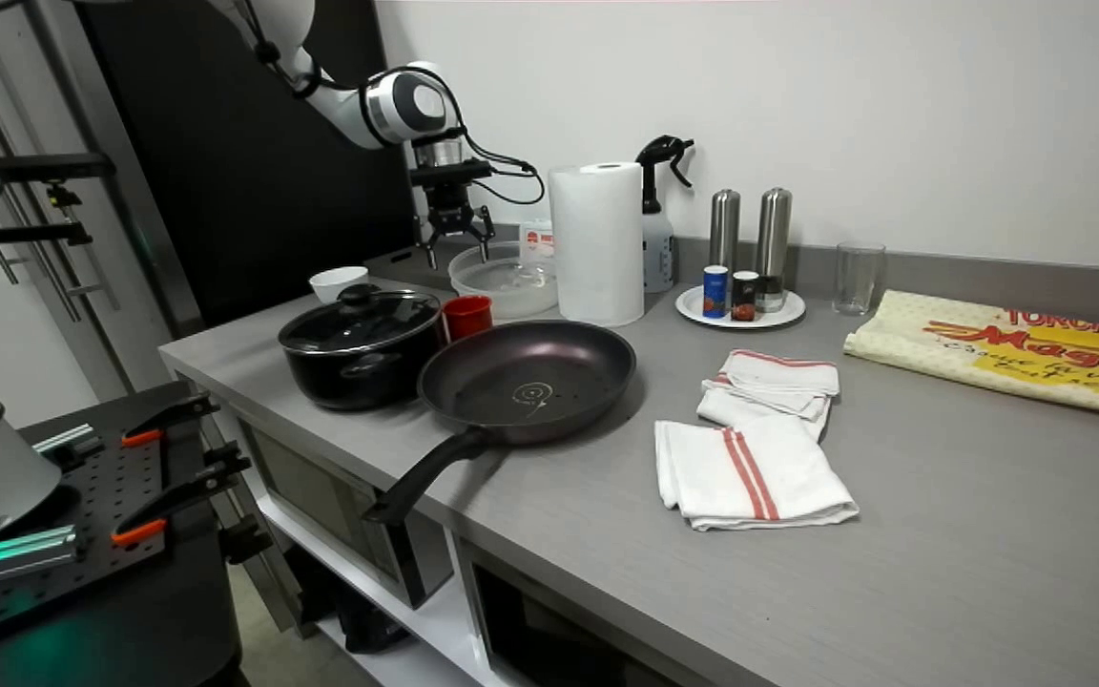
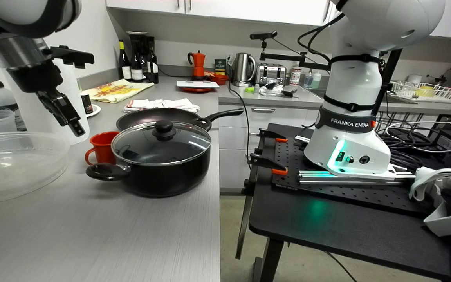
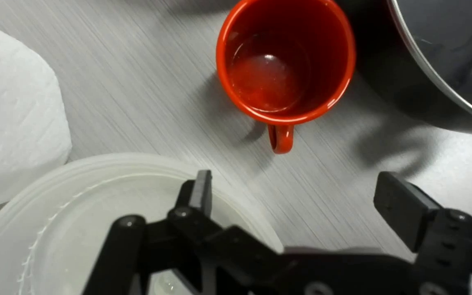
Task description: Move the orange cup to the left
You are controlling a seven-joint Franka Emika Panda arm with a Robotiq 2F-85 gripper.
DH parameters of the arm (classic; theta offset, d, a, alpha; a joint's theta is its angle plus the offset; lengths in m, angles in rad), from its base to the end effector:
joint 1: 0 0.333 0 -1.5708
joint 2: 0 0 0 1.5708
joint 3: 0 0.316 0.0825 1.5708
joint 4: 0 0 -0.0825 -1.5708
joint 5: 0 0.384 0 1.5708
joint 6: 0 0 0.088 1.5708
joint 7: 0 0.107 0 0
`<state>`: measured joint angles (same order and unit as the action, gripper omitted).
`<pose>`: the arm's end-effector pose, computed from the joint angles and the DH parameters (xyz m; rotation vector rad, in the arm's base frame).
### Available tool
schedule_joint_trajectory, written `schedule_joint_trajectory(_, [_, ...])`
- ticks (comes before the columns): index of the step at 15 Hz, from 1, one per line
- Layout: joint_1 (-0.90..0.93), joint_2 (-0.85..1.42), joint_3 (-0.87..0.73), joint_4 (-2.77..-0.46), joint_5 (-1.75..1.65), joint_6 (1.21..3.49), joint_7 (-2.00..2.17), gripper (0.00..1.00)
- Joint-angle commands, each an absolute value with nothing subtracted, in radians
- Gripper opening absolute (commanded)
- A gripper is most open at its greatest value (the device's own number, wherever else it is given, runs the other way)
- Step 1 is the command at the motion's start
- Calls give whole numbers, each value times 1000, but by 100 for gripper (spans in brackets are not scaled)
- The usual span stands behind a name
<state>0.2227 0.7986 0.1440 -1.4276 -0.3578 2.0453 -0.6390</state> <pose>0.6741 0.2190 0.2098 2.4701 1.6235 -0.2862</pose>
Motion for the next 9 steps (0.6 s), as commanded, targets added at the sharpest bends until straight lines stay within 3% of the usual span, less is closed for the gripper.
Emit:
schedule_joint_trajectory(1, [223,823,154,-1405,-358,2039,-651,100])
schedule_joint_trajectory(9, [220,861,158,-1411,-353,2038,-651,100])
